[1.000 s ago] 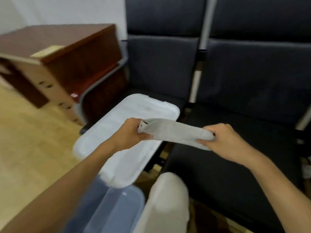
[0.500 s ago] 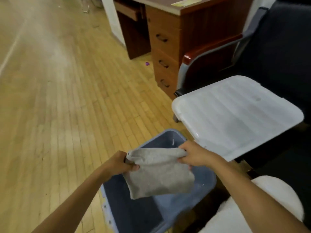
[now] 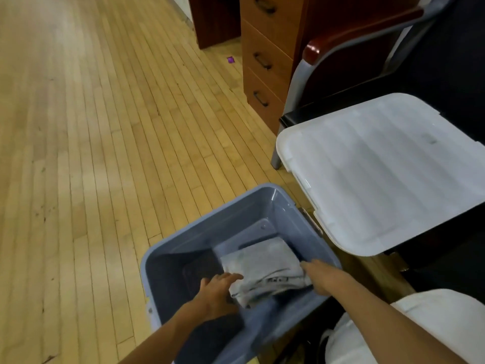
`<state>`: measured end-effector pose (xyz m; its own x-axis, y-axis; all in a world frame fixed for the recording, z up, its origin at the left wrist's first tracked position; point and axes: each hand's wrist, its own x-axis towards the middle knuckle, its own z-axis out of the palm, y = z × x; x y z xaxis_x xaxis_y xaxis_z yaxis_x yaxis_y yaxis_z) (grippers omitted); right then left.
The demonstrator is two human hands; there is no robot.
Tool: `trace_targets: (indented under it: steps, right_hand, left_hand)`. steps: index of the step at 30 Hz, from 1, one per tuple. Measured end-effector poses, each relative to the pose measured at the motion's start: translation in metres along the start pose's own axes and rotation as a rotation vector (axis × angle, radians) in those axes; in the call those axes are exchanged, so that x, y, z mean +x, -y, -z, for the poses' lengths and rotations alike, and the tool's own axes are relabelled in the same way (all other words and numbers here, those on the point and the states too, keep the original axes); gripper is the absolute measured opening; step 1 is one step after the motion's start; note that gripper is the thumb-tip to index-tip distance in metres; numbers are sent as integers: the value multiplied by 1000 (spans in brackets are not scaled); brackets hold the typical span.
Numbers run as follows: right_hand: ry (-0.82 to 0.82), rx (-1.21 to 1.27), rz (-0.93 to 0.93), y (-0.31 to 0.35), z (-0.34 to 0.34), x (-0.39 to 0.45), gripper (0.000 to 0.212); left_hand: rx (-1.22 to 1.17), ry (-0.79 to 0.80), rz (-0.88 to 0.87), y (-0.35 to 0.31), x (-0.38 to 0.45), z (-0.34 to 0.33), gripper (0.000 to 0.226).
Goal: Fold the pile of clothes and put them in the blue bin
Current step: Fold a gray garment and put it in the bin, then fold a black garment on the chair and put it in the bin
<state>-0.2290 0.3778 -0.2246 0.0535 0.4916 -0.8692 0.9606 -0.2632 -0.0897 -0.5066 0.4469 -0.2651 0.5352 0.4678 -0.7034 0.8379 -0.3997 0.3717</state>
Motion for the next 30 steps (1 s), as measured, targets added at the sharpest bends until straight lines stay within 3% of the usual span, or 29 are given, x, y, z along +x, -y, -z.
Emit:
trace_targets:
  steps: [3,9,13,18,24,30]
  right_hand:
    - [-27,49,0,-2,6,-2,23]
    - [-332,327,144,-2,38,-31,21]
    - [-542,520,222,-19,47,-77,13]
    - [-826,708,178,-82,34,-147,17]
    - [-1101,902,-112,-218,-55,-233,16]
    - [-1189,997,-633,-324,-207,-305,7]
  left_hand:
    - [-118,-74,36,-10,11,1,50]
    - [-221,-238,-110,-61,26,63,14]
    - [-257,-347,-284,-133,27,100,5]
    - [-276,-356,-584,-270,20,113,24]
    - [-161,-169,-847,-464,15,54,25]
    - [27,200,-1034,-634,17,-83,24]
